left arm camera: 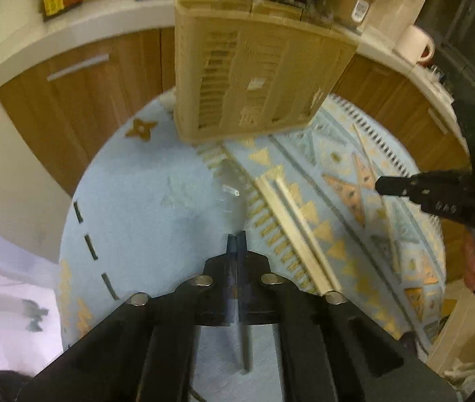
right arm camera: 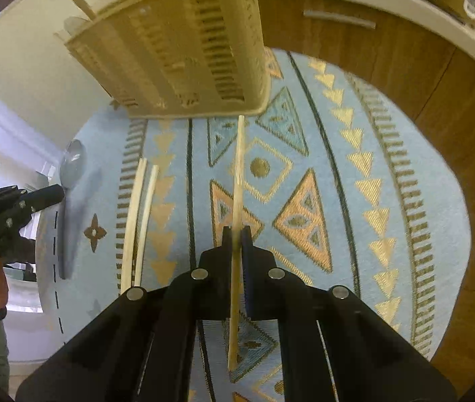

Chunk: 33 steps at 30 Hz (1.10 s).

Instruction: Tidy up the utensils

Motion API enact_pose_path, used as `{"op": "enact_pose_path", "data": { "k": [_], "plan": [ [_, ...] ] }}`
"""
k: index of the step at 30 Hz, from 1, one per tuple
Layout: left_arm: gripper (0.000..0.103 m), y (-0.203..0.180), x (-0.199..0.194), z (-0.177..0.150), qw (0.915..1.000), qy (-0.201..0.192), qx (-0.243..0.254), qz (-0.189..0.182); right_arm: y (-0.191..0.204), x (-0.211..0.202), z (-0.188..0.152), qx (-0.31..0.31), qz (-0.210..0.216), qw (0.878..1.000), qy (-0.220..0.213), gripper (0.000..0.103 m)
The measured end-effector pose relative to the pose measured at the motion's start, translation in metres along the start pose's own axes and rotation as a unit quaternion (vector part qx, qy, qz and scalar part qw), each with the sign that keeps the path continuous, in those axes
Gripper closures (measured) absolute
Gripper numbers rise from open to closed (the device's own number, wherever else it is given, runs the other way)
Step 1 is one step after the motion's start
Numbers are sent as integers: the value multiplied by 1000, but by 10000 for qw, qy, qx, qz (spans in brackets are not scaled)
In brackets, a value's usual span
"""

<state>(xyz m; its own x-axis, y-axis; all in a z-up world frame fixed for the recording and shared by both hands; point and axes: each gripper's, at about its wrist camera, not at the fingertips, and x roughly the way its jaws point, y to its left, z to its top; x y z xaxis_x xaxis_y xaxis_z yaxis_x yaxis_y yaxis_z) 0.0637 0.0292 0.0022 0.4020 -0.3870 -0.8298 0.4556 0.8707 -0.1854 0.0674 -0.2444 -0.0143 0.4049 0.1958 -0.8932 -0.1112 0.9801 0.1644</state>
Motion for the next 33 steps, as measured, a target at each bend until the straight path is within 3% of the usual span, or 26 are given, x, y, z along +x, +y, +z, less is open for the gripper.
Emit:
{"op": "enact_pose_path", "data": {
  "k": [4,7,9,11,12,13,15,20,23,24,27,31,33],
  "plan": [
    [103,1,-30,8,9982,-606,-24,-43,12,-26,2,-119,307,9980,-537,99],
    [103,0,-50,19,9946,-1038,-14,-28,22,-55,5,-312,606,9903,-1210,99],
    [103,0,-54,29,9946,-1019,-42,-172,29,-67,10,-335,705,9860,-1476,99],
    [103,1,-48,31,9968,-663,-24,-447,31,-76,12,-347,780,9836,-1589,99],
    [95,2,-42,29,9974,-415,-29,-587,34,-75,14,-364,770,9833,-1608,99],
    [78,2,-35,25,9980,-230,-24,-595,38,-72,16,-374,764,9833,-1610,99],
    [62,1,-19,16,9993,-3,-3,-373,37,-68,16,-349,786,9839,-1563,100],
    [62,0,35,7,9957,894,-120,-207,23,-62,13,-124,946,9841,-1496,100],
    [64,-5,59,7,9927,1198,-47,-153,19,-61,6,-136,1012,9831,-1521,100],
    [67,-6,62,7,9936,1130,-2,-74,18,-62,4,-170,989,9830,-1536,100],
    [91,-14,70,8,9932,1117,191,269,16,-64,-3,-236,871,9855,-1437,100],
    [92,-22,74,5,9936,967,345,481,9,-62,-17,-340,699,9897,-1200,98],
    [92,-22,74,4,9941,898,344,500,7,-53,-18,-359,652,9927,-950,92]
  ]
}}
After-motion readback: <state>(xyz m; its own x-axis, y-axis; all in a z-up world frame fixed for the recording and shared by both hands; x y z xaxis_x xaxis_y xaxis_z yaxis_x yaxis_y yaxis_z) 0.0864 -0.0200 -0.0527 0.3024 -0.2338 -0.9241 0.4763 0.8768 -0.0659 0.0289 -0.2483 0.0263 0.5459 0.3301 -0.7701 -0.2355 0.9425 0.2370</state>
